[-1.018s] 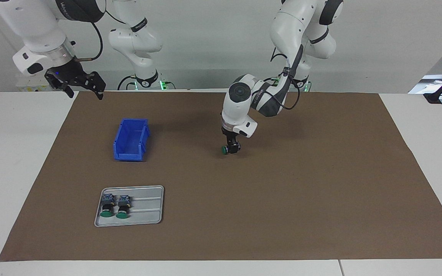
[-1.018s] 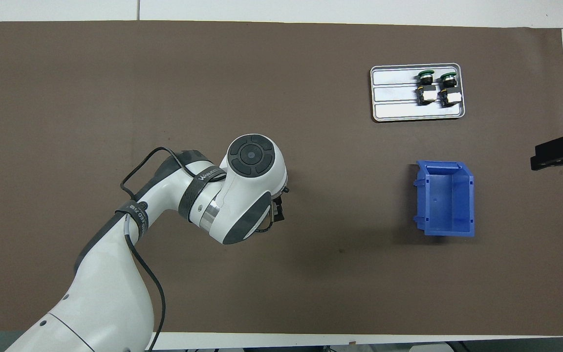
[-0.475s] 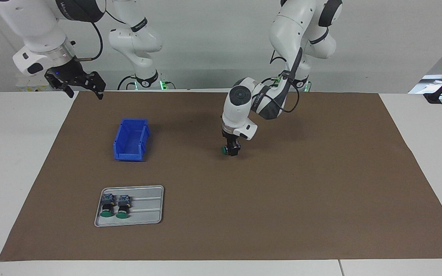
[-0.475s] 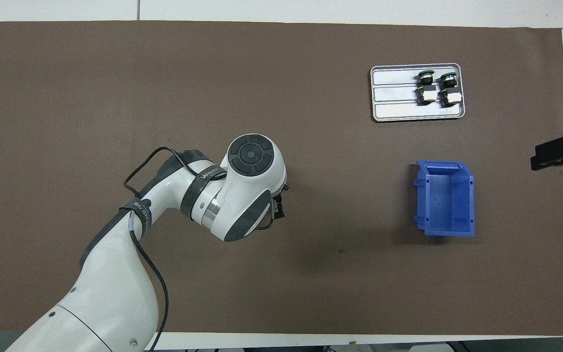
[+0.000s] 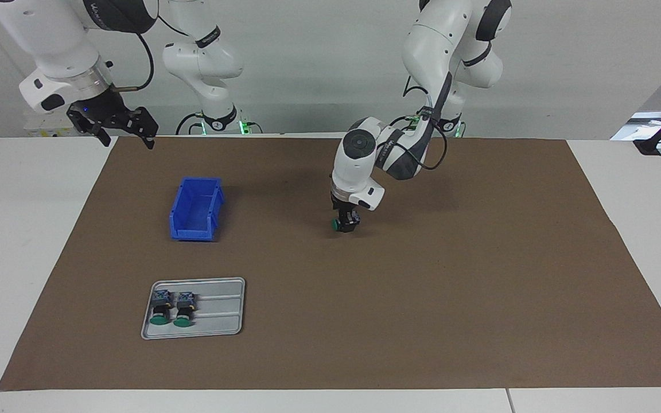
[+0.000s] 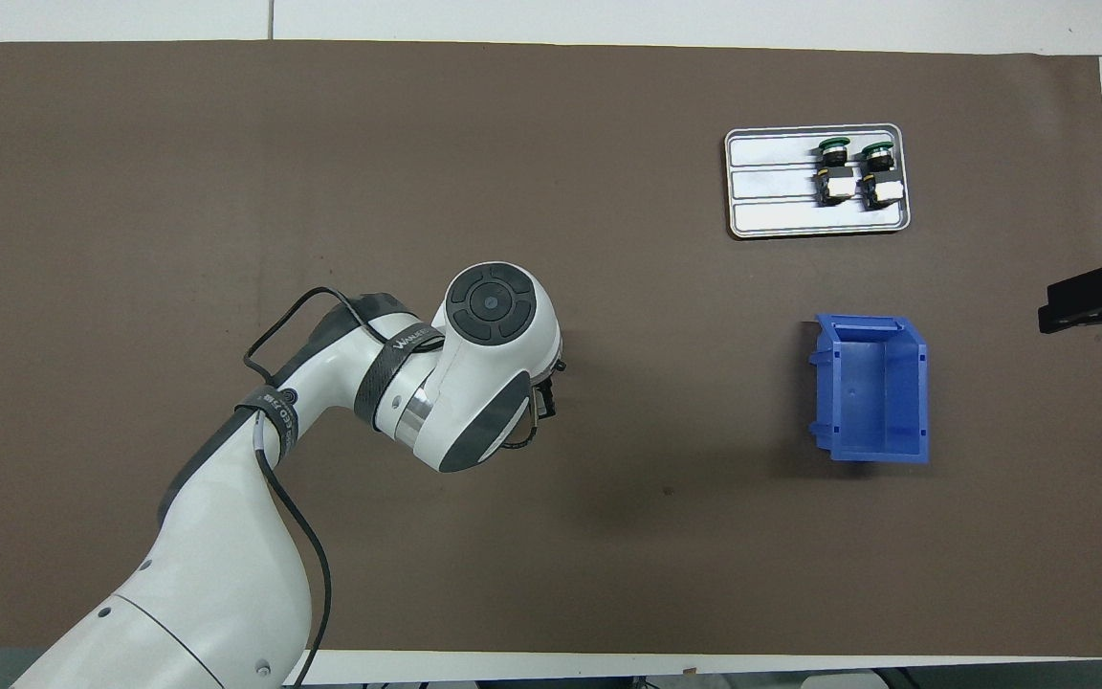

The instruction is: Place and press button with both arms

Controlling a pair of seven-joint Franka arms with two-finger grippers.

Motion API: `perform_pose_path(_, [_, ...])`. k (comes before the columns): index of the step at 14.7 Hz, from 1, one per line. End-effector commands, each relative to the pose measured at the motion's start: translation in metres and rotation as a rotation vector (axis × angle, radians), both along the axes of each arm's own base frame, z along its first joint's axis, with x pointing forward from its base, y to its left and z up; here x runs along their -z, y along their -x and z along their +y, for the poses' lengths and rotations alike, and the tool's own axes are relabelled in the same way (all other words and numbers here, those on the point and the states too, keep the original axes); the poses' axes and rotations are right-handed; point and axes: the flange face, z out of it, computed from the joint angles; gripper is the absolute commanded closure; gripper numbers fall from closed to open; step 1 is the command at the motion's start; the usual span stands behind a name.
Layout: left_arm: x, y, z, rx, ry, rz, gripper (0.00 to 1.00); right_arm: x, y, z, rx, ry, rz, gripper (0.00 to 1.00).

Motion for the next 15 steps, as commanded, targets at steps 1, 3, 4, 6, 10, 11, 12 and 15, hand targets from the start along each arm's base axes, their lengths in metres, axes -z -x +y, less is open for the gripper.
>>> perform_pose_path(1, [0.0,-0.001,-0.004,-0.015,0.003,-0.011,0.59,-0.001,0.006,-0.001,-0.015,0.001,0.0,0.0])
perform_pose_path(3, [-0.001,-0.002,-0.004,-0.018,0.004,-0.012,0.74,-0.002,0.006,-0.001,-0.015,0.001,-0.001,0.0])
perform_pose_path(4, [-0.003,-0.003,-0.005,-0.02,0.005,-0.011,0.78,-0.002,0.006,-0.001,-0.015,0.001,-0.001,0.0])
perform_pose_path(6, [-0.013,-0.01,-0.005,-0.021,0.007,-0.014,0.85,-0.002,0.006,-0.001,-0.015,0.001,-0.001,0.0])
perform_pose_path(10, [-0.057,-0.024,0.024,-0.037,0.032,-0.052,0.92,-0.002,0.006,-0.001,-0.015,0.001,-0.001,0.0])
perform_pose_path(11, [-0.066,-0.026,0.034,-0.026,0.037,-0.062,0.94,-0.002,0.006,-0.001,-0.015,0.001,-0.001,0.0])
perform_pose_path(12, [-0.075,-0.027,0.047,0.007,0.044,-0.075,0.94,-0.001,0.006,-0.001,-0.015,0.001,0.0,0.0])
perform_pose_path(15, [-0.077,-0.033,0.075,0.054,0.061,-0.071,0.94,-0.002,0.006,-0.001,-0.015,0.001,-0.001,0.0])
